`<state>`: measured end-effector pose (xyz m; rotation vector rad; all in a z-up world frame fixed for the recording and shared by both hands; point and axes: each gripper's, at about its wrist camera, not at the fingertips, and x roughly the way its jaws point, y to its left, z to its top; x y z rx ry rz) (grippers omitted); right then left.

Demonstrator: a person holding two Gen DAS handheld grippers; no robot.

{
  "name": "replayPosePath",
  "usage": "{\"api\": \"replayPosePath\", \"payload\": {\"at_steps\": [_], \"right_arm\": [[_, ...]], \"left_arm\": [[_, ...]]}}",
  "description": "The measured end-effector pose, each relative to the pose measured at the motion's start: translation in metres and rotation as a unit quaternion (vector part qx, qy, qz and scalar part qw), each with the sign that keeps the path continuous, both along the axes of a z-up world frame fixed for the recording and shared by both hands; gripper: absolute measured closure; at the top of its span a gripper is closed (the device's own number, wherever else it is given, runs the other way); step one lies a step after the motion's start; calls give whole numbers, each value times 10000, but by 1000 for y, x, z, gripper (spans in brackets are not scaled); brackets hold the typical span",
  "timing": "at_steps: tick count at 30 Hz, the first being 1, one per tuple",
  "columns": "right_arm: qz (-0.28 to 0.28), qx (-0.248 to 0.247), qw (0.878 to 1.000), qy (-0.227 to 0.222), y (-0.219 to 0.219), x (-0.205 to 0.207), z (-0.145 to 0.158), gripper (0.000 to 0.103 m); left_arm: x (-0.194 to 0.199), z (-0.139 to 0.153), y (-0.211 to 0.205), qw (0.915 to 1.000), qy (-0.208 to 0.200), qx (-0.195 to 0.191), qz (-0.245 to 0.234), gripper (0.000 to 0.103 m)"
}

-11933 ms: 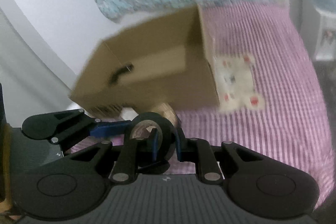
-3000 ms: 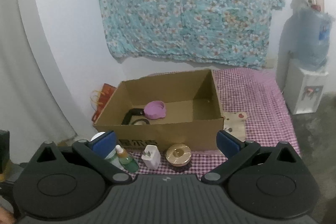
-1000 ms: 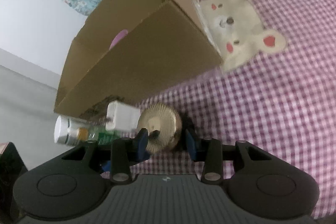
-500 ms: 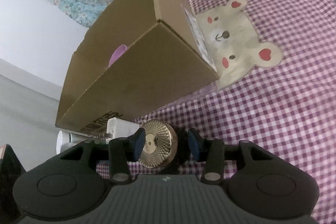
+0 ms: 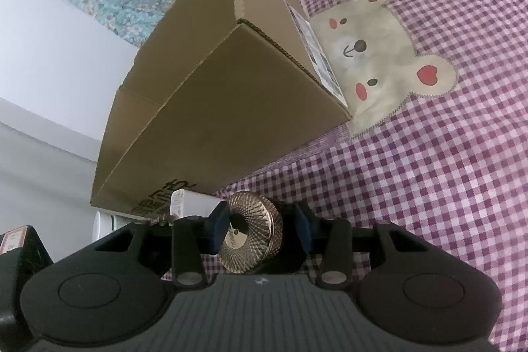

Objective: Organize rigid objects
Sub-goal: 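Lift the gold-lidded jar with the right gripper toward the box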

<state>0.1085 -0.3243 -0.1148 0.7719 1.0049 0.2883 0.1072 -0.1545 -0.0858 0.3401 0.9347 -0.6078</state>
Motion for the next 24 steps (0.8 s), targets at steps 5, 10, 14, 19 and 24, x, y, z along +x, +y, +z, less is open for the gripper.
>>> {"api": "replayPosePath", "payload": {"at_steps": [5,10,14,19,24], "right_arm": [[-42,-35,10000,-11,0,-9,5,58],[-76,-111,9999,-74,2,-20,18,58],[-105,-214,9994,-262,6,-32,41,58],[-168,-290,9967,-742,12,-47,80,58],[-105,-298,9910,-1301,19,-42,123,58]], "left_arm": [[-6,6,2,10000,-4,-92,24,47],[-13,19,4,9998,-71,-191,46,47],[-27,43,9,9989,-303,-337,78,47],[-39,79,16,9956,-765,-521,172,47],[-31,115,23,9894,-1218,-692,396,47]]}}
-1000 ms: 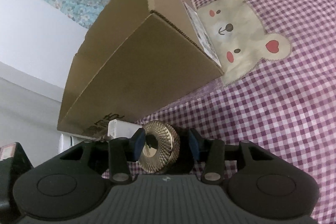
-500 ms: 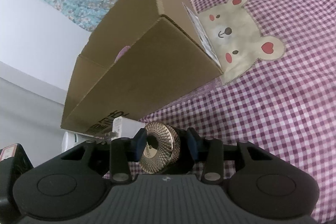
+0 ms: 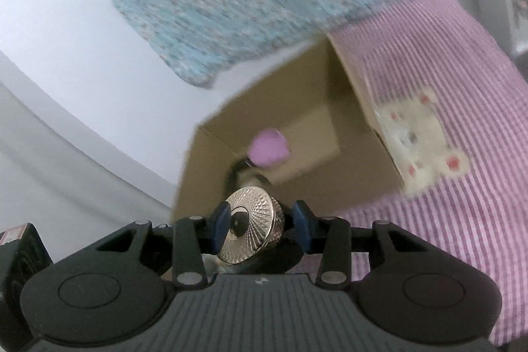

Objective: Organize rigid objects
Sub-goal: 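Lift the gold-lidded jar with the right gripper toward the box, then lower the gold-lidded jar into the box and open the right gripper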

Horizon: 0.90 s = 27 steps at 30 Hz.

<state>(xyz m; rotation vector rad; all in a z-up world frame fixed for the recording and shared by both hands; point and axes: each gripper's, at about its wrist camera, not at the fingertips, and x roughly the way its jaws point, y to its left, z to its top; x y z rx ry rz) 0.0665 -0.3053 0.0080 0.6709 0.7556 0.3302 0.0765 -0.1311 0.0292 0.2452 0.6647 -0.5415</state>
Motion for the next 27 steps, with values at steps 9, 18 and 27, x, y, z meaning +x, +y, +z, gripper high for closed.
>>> {"api": "replayPosePath", "payload": {"at_steps": [9,18,27], "right_arm": [[737,-208,9953,-599,25,87,49,58],[1407,-139,9882,596,49,206,-10,58],[1759,-345,9708,1592,67,245,-70,58]], "left_arm": [[79,37,23,9978,67,-168,643,47],[167,-26,39,9790,1699,-68,1127,47],[188,-73,38,9587,2568,263,1197,47]]}}
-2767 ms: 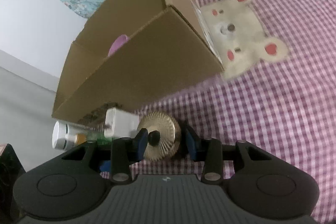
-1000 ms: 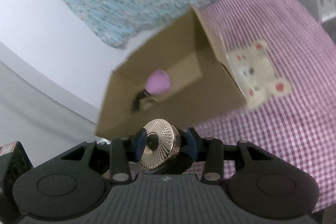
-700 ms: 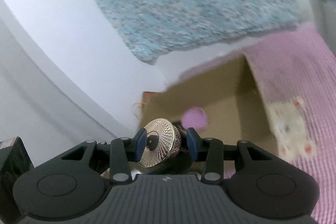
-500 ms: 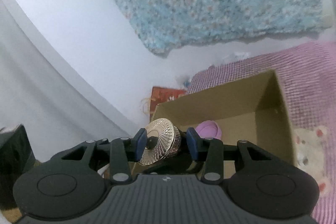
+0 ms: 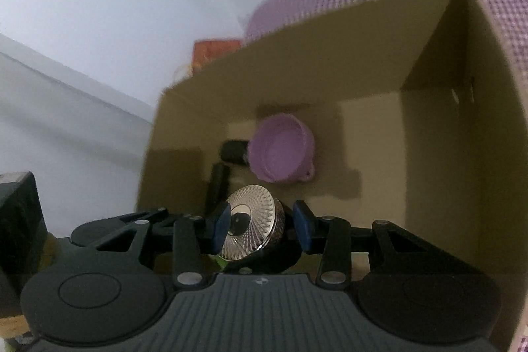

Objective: Organize rigid objects
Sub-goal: 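Lower the gold-lidded jar into the box and open the right gripper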

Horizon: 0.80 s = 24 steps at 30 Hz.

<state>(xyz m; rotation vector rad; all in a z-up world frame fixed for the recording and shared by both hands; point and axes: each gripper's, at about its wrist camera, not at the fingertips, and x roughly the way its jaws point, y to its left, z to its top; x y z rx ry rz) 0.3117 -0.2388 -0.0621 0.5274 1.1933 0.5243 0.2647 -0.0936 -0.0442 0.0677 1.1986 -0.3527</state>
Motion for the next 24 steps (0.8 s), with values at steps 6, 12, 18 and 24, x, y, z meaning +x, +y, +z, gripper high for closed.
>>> {"api": "replayPosePath", "payload": {"at_steps": [6,12,18,24], "right_arm": [[111,-117,9991,383,6,7,-24,58],[39,-89,9986,515,12,5,-33,58],[-117,-133,9998,117,4,-10,-13,57],[-647,277,9941,-823,-28,-59,41,57]], "left_arm": [[6,-18,0,9992,374,83,61,46],[4,-21,1,9988,476,42,77,42],[-3,-2,2,9997,217,-2,124,26],[-25,36,10,9990,-366,-249,108,22]]}}
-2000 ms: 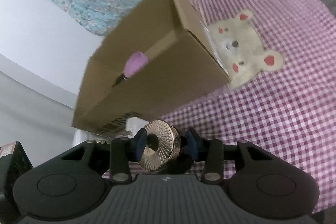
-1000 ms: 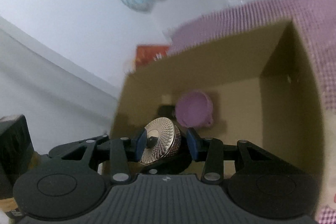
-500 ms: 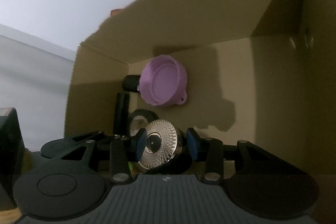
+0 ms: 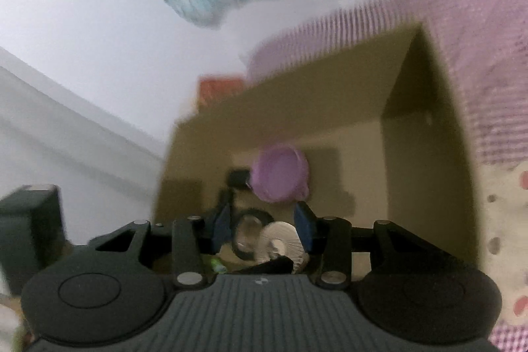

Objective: Organize rigid objects
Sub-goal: 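Lower the gold-lidded jar into the box and open the right gripper, then move the right gripper back out to the white charger plug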

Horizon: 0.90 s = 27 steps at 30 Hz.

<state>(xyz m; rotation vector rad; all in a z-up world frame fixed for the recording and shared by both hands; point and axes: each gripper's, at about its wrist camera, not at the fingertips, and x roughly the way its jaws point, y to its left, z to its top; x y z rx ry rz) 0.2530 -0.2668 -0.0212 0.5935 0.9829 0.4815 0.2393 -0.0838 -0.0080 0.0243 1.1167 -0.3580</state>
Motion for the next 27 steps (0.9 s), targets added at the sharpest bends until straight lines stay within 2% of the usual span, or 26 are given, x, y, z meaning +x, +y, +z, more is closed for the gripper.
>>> {"api": "replayPosePath", "payload": {"at_steps": [6,10,13,16,19,23,27], "right_arm": [[-512,306,9936,-959,-39,-85,50,56],[-851,424,9885,-1174,-56,-133,60,54],[-1054,417,9880,-1052,-59,-160,53,54],[-1180,427,9891,-767,-58,-177,37,54],[-1214,424,9908,-431,-54,-190,15,54],[-1087,309,9935,-161,-40,-199,3,54],[-894,195,9958,-10,-25,-200,-3,54]], "left_arm": [[-38,42,7,9962,-637,-581,-140,11],[-75,62,11,9900,-1095,-823,-324,6],[-101,65,14,9867,-1231,-969,-429,5],[-122,58,18,9858,-1290,-951,-497,5],[-142,43,17,9874,-1150,-915,-582,5],[-164,19,16,9867,-713,-1257,-742,5],[-174,1,10,9897,-669,-1017,-760,5]]}}
